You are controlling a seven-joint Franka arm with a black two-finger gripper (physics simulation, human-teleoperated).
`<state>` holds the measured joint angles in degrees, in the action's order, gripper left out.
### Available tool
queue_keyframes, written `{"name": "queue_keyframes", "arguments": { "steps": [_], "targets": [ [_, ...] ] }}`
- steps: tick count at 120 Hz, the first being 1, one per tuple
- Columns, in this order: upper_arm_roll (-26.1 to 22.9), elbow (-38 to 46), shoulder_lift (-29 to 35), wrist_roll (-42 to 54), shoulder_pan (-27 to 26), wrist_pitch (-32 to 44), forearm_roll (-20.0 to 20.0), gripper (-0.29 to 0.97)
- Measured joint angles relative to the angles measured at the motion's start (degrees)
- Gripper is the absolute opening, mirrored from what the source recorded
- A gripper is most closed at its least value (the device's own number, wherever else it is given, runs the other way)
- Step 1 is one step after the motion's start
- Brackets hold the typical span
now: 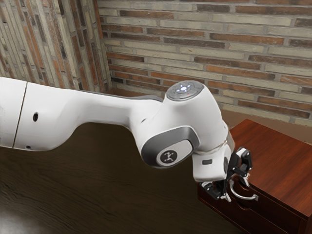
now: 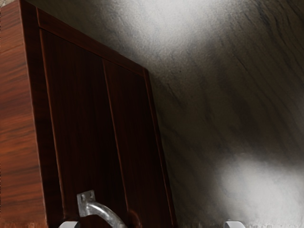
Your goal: Pull the drawer handle with one arm to open the drawer
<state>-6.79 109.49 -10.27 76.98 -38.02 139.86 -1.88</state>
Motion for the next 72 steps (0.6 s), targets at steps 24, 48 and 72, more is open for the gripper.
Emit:
{"name": "queue_keyframes", "arguments": {
  "steps": [24, 48, 72],
  "targets": [
    [1.23, 0.82, -2.36, 0.35, 0.13, 2.09, 0.06, 0.34],
    [1.33, 1.0, -3.65, 0.59, 0.11, 3.51, 0.08, 0.33],
    [1.34, 1.47, -4.58, 0.59, 0.02, 4.32, -0.17, 0.32]
  ]
}}
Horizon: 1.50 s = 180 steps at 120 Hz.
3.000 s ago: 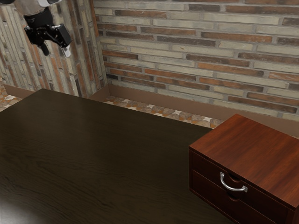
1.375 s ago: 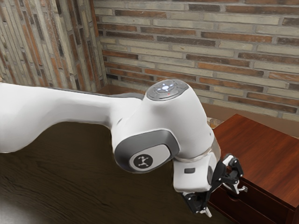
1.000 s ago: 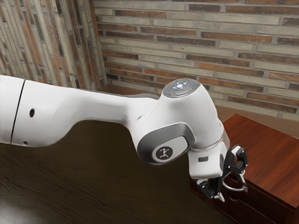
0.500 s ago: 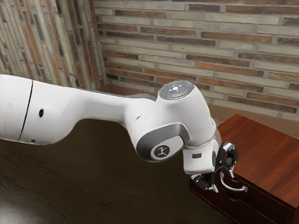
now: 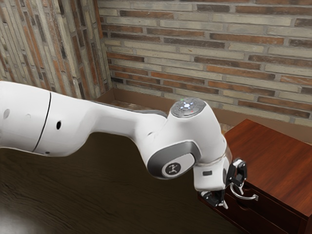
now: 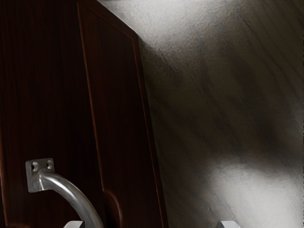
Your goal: Pull the drawer handle with one arm to open the drawer
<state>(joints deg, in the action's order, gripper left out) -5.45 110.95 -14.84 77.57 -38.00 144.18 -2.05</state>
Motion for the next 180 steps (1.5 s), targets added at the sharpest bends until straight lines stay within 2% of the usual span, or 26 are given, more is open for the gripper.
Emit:
{"name": "queue_keyframes", "arguments": {
  "steps": [39, 56, 77, 91, 116, 180],
  "targets": [
    [0.0, -0.02, -1.24, -0.6, -0.08, 0.78, -0.29, 0.32],
    [0.0, -0.34, -1.72, -0.91, -0.06, 1.22, -0.41, 0.38],
    [0.07, -0.69, -2.0, -1.22, -0.07, 1.46, -0.45, 0.34],
    [0.08, -0.75, -2.48, -1.45, -0.03, 1.88, -0.26, 0.4],
    [0.09, -0.72, -3.1, -1.69, -0.03, 2.29, -0.47, 0.31],
    [0.09, 2.02, -0.55, -2.06, 0.11, 2.68, -0.65, 0.19]
  ]
}}
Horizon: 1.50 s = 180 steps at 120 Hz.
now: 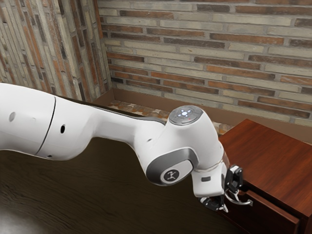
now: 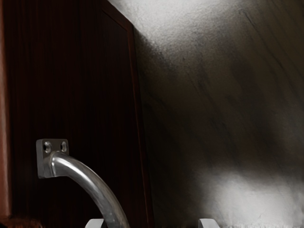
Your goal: Pull the drawer handle with one arm to open the drawer
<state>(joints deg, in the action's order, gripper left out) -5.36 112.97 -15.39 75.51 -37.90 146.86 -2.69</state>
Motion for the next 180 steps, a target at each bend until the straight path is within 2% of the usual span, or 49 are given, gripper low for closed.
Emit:
{"name": "queue_keyframes", "arguments": {
  "steps": [13, 41, 65, 89, 180],
  "targets": [
    [0.0, 1.22, 0.81, -0.1, -0.01, 0.09, 0.02, 0.18],
    [0.0, 3.75, 2.83, -0.34, -0.03, 0.41, -0.01, 0.06],
    [-0.47, 6.64, 4.82, -0.6, -0.08, 1.09, 0.0, 0.01],
    [-2.08, 8.95, 6.9, -0.99, 0.07, 1.57, -0.04, -0.01],
    [-2.27, 17.53, 14.0, -2.37, -0.82, 3.74, -0.03, -0.01]
  ]
}}
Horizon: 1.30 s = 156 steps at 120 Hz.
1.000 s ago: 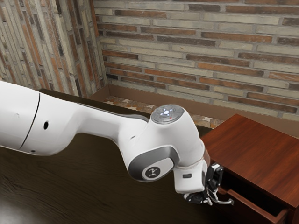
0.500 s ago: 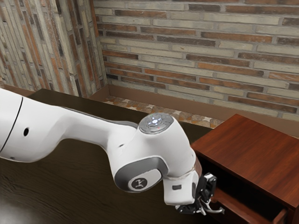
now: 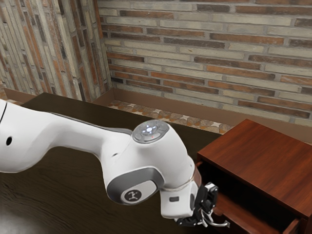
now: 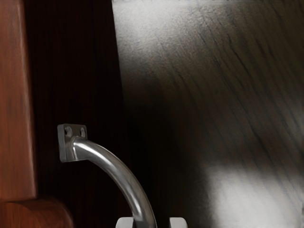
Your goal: Pull the drawer handle with one arm to open the drawer
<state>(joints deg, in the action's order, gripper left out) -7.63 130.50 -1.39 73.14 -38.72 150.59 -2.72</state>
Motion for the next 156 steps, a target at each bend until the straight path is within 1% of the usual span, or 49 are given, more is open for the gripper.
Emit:
{"name": "queue_keyframes", "arguments": {
  "steps": [56, 77, 120, 156],
  "targets": [
    [-0.2, 4.55, 3.91, -0.49, -1.2, 0.16, 0.02, 0.01],
    [-1.9, 5.72, 5.21, -0.73, 0.67, 0.19, 0.03, 0.0],
    [-4.66, 6.99, 6.13, -1.46, 1.0, 0.21, 0.0, 0.01],
    [-4.9, 9.0, 8.53, -2.18, 0.7, 0.31, 0.02, 0.0]
  ]
}}
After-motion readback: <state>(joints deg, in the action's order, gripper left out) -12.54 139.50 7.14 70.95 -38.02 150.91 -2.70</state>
